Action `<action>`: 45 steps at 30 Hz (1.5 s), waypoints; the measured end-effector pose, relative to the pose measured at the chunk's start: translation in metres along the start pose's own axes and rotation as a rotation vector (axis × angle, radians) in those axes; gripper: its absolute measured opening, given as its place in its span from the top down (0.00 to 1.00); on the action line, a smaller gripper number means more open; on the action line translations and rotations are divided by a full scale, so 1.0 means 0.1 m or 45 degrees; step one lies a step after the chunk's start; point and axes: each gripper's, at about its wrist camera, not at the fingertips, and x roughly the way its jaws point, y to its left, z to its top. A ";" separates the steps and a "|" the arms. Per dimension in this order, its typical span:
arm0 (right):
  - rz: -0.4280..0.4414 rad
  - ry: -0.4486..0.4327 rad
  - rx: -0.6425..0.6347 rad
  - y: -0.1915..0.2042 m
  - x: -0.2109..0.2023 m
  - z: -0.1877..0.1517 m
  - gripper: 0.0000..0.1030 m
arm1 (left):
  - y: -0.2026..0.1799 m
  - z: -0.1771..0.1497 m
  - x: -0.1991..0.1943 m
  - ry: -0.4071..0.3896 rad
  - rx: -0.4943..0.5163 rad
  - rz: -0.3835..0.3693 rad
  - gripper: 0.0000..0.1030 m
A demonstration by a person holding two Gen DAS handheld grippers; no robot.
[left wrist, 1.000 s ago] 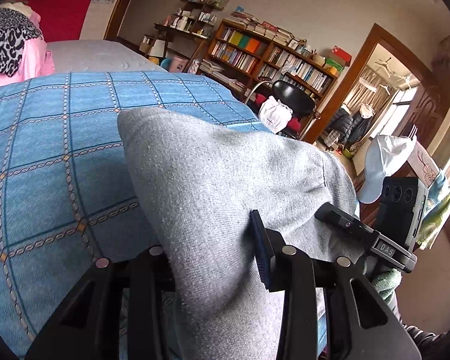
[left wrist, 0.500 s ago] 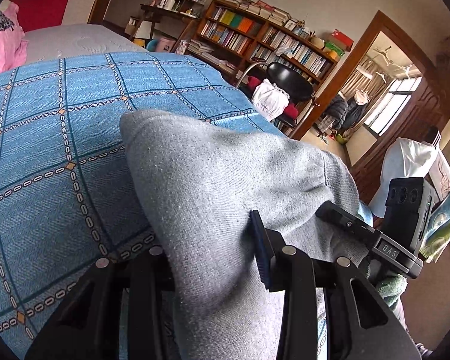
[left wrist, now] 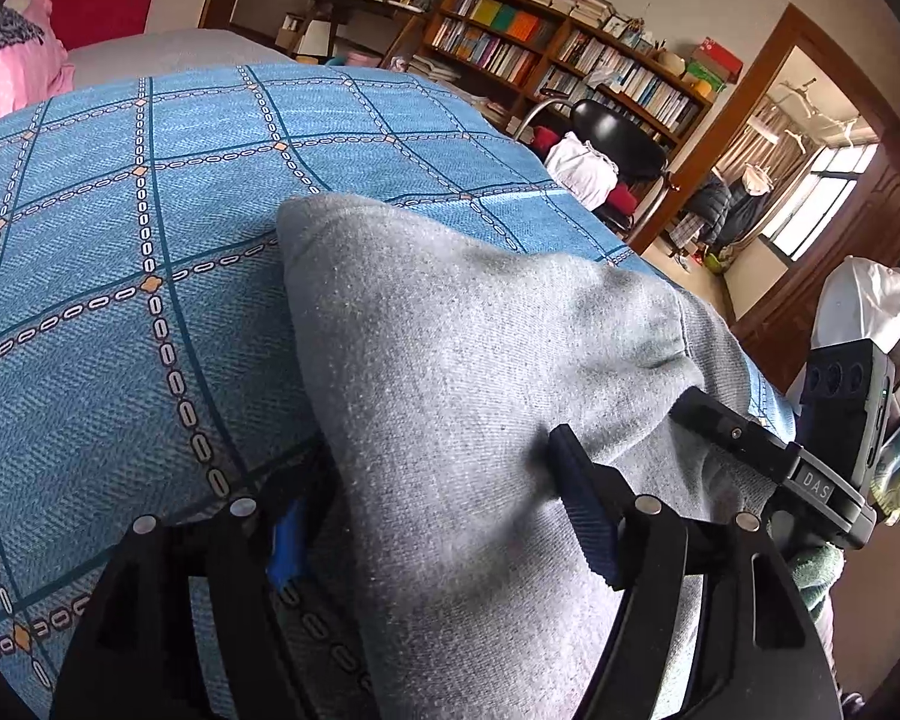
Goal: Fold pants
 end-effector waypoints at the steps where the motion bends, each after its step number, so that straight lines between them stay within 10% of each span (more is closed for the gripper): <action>1: 0.000 -0.008 -0.001 0.00 -0.02 -0.01 0.49 | 0.00 -0.02 -0.03 -0.004 -0.005 0.000 0.30; 10: -0.002 -0.139 0.043 0.02 -0.49 -0.23 0.41 | -0.25 -0.46 -0.40 -0.068 0.158 0.261 0.29; 21: -0.439 -0.060 -0.100 0.20 -0.49 -0.57 0.38 | -0.33 -0.74 -0.43 -0.107 0.160 0.317 0.29; 45: -0.602 -0.334 -0.249 0.98 -0.92 -1.29 0.16 | -0.60 -1.20 -0.94 -0.405 0.251 0.523 0.12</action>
